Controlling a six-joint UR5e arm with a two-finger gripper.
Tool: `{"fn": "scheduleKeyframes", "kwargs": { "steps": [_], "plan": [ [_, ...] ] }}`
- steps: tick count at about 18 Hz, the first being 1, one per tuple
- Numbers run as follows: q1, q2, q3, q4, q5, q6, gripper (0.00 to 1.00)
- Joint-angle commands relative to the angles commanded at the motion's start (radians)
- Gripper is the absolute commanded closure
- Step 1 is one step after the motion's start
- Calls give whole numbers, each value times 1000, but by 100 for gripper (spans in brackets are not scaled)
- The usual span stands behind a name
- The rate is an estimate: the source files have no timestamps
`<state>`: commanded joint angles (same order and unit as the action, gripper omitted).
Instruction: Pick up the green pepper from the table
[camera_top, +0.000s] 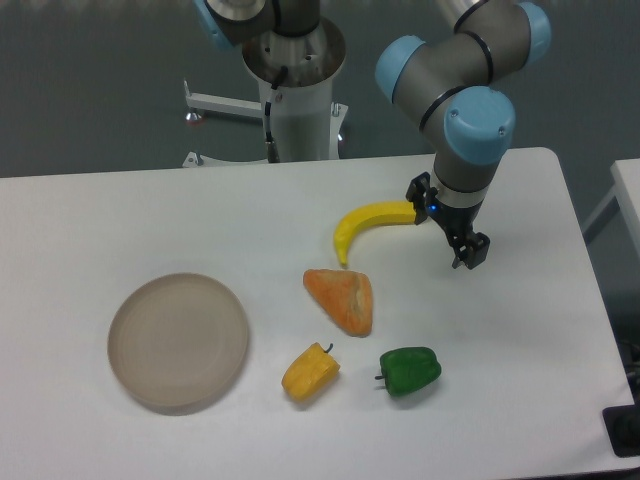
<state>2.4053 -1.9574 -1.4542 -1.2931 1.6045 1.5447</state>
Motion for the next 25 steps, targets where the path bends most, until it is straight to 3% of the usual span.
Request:
{"fn": "scheduleKeyframes", "kwargs": {
  "steps": [9, 13, 21, 25],
  "plan": [
    [6, 0, 9, 3, -24, -2, 0],
    [6, -29, 26, 11, -40, -8, 0],
    [-50, -181, 214, 11, -101, -72, 0],
    [-78, -227, 261, 60, -104, -71, 0]
  ]
}}
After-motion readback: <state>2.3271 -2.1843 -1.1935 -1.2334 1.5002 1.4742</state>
